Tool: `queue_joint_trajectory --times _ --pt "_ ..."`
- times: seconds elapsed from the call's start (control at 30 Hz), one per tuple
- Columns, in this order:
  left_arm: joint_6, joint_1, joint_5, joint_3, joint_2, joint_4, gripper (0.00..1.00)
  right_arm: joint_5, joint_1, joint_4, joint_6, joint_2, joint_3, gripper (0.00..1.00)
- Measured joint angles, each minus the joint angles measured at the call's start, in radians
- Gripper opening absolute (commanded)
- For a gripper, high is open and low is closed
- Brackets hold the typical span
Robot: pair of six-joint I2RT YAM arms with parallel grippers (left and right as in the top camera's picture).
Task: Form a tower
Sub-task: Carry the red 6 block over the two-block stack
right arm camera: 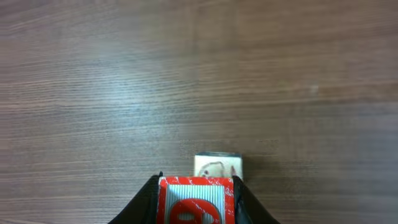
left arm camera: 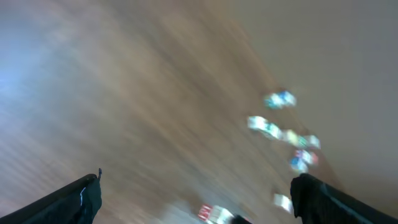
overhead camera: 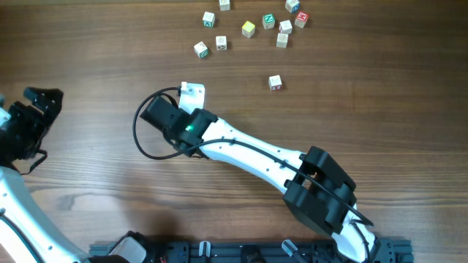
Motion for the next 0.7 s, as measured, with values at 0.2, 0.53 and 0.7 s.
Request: queue_joint_trajectory --times 0.2,0.53,0.7 --pt "-0.115 0.0 -0.212 0.0 0.004 -0.011 1.0 0.0 0.0 0.007 -0.045 0.0 0.0 0.11" --pt "-0.128 0.0 -0.237 0.0 0.005 -0.011 1.0 0.03 0.0 0.125 -0.175 0.003 -0.088 0.11" --pt "-0.128 0.0 -0.237 0.0 0.005 -0.011 1.0 0.03 0.0 0.127 -0.204 0.003 -0.089 0.15"
